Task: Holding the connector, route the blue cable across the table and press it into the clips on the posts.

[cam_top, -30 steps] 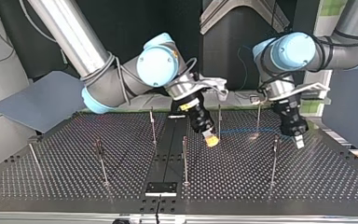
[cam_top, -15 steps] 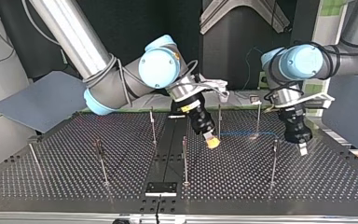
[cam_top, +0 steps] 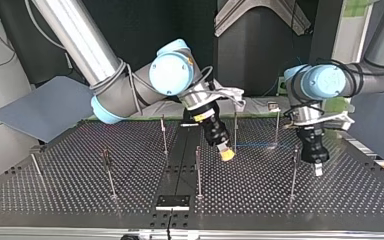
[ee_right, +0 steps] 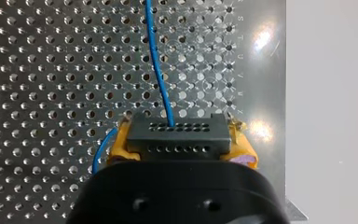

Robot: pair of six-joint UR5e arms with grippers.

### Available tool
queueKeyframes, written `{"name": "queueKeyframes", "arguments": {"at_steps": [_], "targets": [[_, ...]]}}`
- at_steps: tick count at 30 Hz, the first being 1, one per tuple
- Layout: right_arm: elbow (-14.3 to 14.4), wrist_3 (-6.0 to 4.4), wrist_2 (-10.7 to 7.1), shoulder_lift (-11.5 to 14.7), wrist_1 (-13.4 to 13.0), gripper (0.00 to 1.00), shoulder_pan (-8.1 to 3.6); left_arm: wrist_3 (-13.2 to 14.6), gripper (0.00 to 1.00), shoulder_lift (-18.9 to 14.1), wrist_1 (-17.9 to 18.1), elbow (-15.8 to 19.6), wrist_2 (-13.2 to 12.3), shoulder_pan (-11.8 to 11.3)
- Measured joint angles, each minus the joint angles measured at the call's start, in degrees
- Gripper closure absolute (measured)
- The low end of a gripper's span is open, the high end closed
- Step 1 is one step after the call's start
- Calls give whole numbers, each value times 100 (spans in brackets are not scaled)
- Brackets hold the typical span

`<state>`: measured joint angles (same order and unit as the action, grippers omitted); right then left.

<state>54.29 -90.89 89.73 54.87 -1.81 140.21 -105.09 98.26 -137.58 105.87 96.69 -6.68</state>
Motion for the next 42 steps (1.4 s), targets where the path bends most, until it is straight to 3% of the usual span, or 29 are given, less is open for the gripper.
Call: {"name": "queueKeyframes", "arguments": {"at_steps": [7,16,17,18,19,20,21,22,23,24,26,36,42], "targets": [[-53,14,11,-109,-1,100,-3,-108,100,293,38,-32,-11,-80],[-112,49,2,-129,10,100,-5,-334,100,322,-176,-33,50,-105],[-115,51,2,-130,10,100,-5,-372,88,319,-214,-33,77,-98],[-117,53,1,-129,12,100,-6,-409,88,314,-254,-33,109,-88],[-120,56,2,-130,14,100,-6,-452,76,303,-307,-33,155,-73],[-120,57,3,-130,16,100,-6,-477,55,290,-348,-32,191,-62],[-120,58,5,-131,15,100,-5,-495,55,272,-392,-32,221,-53],[-120,61,13,-131,15,100,-4,-512,48,241,-457,-32,252,-43],[-119,64,22,-131,15,100,-2,-521,17,214,-500,-33,268,-36],[-120,65,31,-131,15,100,0,-524,17,183,-545,-32,280,-30],[-121,68,45,-130,14,100,10,-529,0,88,-664,-25,310,-16],[-121,70,65,-129,28,100,30,-561,0,-232,-1146,91,343,24],[-121,70,113,-128,46,100,32,-650,0,-357,-1438,291,171,98]]}}
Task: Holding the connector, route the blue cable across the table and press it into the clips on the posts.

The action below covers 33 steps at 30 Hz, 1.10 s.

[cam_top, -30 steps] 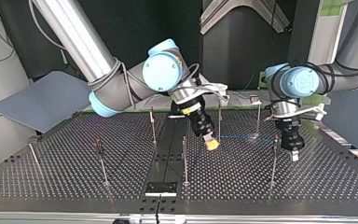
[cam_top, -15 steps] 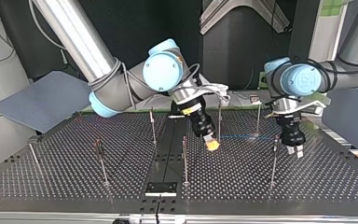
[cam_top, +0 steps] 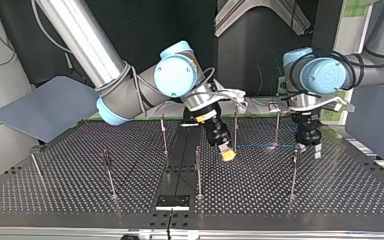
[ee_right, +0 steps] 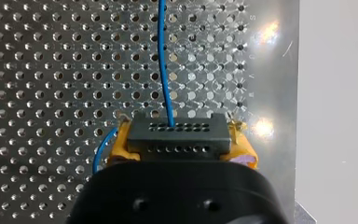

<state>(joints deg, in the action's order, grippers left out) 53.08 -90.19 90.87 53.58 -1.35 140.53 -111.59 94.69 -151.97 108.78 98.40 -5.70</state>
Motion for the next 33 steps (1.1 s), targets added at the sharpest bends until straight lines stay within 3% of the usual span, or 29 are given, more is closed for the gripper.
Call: {"name": "queueKeyframes", "arguments": {"at_steps": [7,14,24,33], "targets": [[1,0,50,0,24,100,-12,-234,0,-315,-375,357,-196,70],[-2,0,63,0,27,100,-19,-339,0,-631,-696,605,-216,107],[-11,0,141,46,52,100,-3,-319,0,-1101,-1140,654,-465,222],[-73,0,327,111,189,100,-29,-39,0,-1543,-1354,654,-536,359]]}}
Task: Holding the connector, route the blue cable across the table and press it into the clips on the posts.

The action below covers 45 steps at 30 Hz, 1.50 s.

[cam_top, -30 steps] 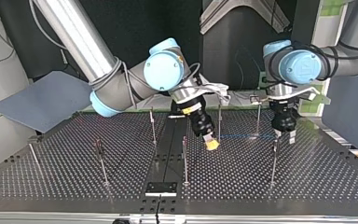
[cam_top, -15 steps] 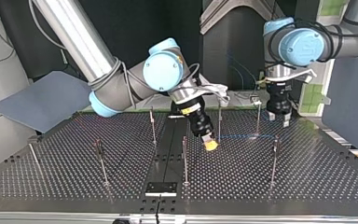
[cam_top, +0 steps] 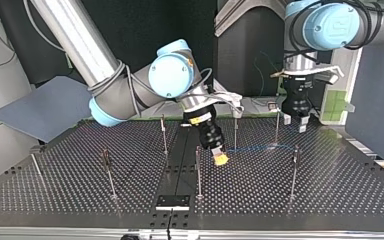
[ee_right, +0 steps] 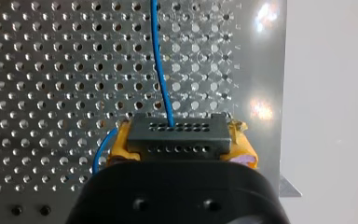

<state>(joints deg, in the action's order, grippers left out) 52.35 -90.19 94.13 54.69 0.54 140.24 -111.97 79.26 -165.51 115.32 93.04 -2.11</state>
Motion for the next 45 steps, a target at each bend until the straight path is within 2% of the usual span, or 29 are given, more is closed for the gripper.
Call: {"name": "queueKeyframes", "arguments": {"at_steps": [7,11,17,25,33,45], "targets": [[-7,-10,76,1,40,100,-3,275,0,-302,208,-74,-221,68],[-9,-15,107,1,44,100,-4,332,0,-292,270,-157,-411,108],[-39,-17,115,1,53,100,-8,444,0,-46,285,-297,-627,165],[-75,-17,115,2,73,100,-8,360,0,269,498,-523,-658,202],[-78,-17,115,1,70,100,-5,339,0,394,551,-694,-674,214],[-79,-17,110,-3,61,100,-2,253,0,952,858,-1042,-783,280]]}}
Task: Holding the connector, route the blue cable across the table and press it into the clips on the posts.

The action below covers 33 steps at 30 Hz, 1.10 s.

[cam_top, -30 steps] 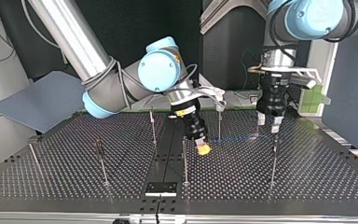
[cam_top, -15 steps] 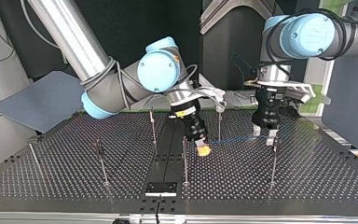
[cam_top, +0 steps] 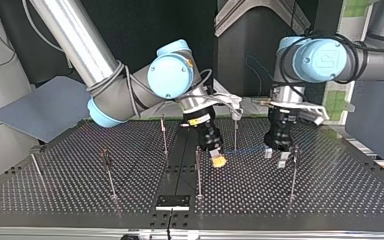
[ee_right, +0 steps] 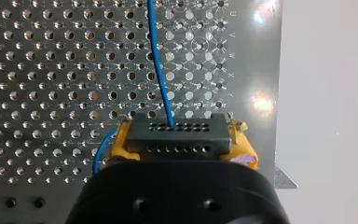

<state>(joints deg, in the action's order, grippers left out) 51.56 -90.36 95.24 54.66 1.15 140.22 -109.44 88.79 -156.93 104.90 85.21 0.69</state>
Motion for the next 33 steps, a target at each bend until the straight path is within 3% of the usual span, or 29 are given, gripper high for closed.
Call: {"name": "queueKeyframes", "arguments": {"at_steps": [3,5,6,7,8,9,10,11,12,13,19,26,33], "targets": [[-1,-2,-3,0,1,100,-1,-1,0,148,5,-19,23,2],[0,-5,-3,0,3,100,0,2,24,232,5,-22,64,2],[-1,-6,-4,0,5,100,-1,6,24,256,3,-22,78,5],[0,-7,-4,0,6,100,0,14,35,277,1,-23,92,8],[-1,-7,-5,-1,7,100,-1,20,53,285,-2,-23,101,9],[0,-8,-4,-1,7,100,-1,25,53,291,-5,-23,110,10],[0,-8,-4,-1,8,100,-1,30,65,295,-12,-23,133,11],[0,-8,-4,-1,10,100,-1,34,84,296,-20,-24,161,11],[0,-9,-4,-1,11,100,-3,38,84,297,-28,-24,195,11],[0,-9,-4,-2,12,100,-4,38,100,295,-36,-24,242,11],[0,-18,-4,-2,23,100,-5,26,100,253,-66,-24,434,13],[4,-30,-4,-2,33,100,27,-5,100,192,-90,-18,468,18],[42,-63,0,-2,78,100,54,118,100,122,-301,126,662,92]]}}
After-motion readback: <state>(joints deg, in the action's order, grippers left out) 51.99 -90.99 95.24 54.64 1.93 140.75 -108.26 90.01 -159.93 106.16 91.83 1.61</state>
